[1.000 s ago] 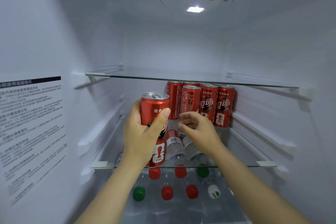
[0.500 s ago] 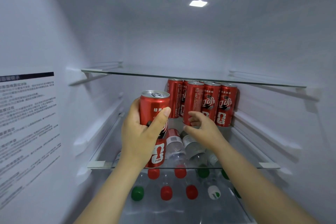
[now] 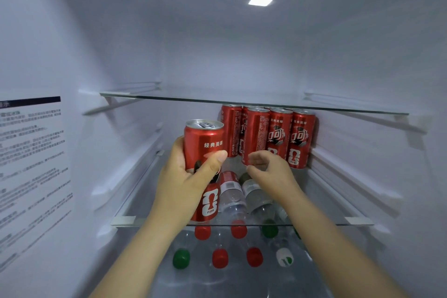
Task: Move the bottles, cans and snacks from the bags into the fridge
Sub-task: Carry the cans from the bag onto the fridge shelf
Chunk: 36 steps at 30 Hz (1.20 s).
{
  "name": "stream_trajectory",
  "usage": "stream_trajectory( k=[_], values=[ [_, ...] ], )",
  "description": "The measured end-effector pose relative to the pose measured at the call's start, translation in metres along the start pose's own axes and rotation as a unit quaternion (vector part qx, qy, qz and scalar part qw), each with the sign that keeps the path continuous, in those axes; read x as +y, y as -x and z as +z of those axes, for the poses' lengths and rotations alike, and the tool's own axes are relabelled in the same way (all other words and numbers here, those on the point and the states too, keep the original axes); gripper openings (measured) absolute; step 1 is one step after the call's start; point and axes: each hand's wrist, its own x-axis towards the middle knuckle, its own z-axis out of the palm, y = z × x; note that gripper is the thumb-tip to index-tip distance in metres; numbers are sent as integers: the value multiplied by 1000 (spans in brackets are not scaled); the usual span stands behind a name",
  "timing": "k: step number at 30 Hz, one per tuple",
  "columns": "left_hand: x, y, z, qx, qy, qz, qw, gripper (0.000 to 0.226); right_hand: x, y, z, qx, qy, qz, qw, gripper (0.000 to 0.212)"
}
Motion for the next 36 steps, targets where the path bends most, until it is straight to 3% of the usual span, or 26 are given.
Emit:
stream_trajectory(
  k=[6,13,19,23,26,29,32,36],
  values=[
    [-28,-9,16,-81,-163,-58,982,65,3,1,0,57,-13,6,998,16],
    [-53,-63,39,-129,-233,-110,958,72,3,0,-3,68,-10,11,998,11],
    [-67,-100,52,-126,-293,-137,938,94,3,1,-2,73,-17,23,997,10],
    [-64,-105,54,-134,-210,-153,956,73,4,0,-3,73,-27,26,997,10],
    [-69,-106,48,-63,-149,-177,971,76,4,0,-3,78,-32,24,996,10],
    [-78,-105,46,10,-89,-170,981,42,4,0,-3,78,-31,23,996,10],
    [-80,-103,50,-2,-91,-141,986,25,5,-1,-2,78,-29,21,996,11],
    [-79,-103,51,1,-124,-112,986,31,5,-1,-3,79,-32,21,996,11]
  ],
)
